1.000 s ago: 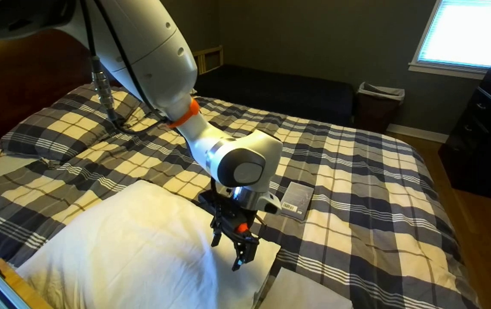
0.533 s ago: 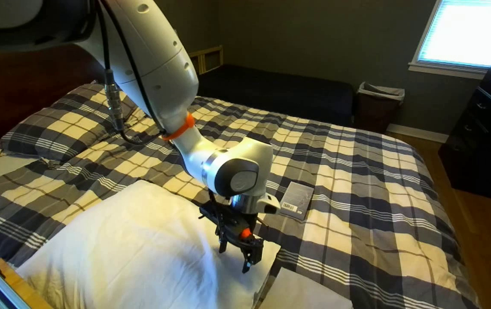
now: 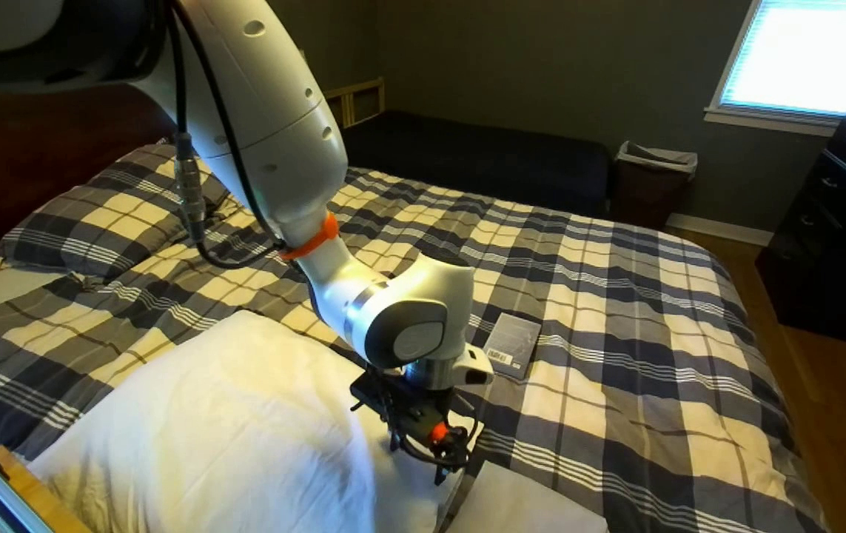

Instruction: Remove the blue cloth from the white pillow, put it on the bed and then cover it with the white pillow

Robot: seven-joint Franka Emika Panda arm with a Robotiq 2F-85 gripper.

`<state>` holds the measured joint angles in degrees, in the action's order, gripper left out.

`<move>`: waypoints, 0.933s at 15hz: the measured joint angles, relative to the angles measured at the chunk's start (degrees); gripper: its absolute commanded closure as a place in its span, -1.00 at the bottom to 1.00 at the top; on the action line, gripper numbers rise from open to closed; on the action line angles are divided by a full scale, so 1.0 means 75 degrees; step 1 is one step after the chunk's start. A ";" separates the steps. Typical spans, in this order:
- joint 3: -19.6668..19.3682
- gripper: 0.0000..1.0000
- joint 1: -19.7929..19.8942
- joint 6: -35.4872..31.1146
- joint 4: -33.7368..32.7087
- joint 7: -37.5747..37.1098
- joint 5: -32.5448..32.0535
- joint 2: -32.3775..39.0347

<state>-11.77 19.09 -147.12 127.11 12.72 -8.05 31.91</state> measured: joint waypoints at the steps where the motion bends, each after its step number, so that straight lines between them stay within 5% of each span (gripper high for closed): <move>1: 0.0034 -1.00 0.0114 -0.0216 0.0053 0.0191 0.0053 0.0019; 7: 0.1005 -1.00 0.1274 -0.0791 0.0073 0.1722 0.0980 0.0324; 8: 0.1212 -0.50 0.1495 -0.0791 0.0036 0.1986 0.1162 0.0393; 10: 0.1545 -0.37 0.1874 -0.0791 -0.0042 0.2445 0.1439 0.0522; 14: 0.2046 0.28 0.2460 -0.0654 -0.0230 0.3145 0.1748 0.0767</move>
<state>3.58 37.54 -152.03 125.39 36.31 5.06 37.66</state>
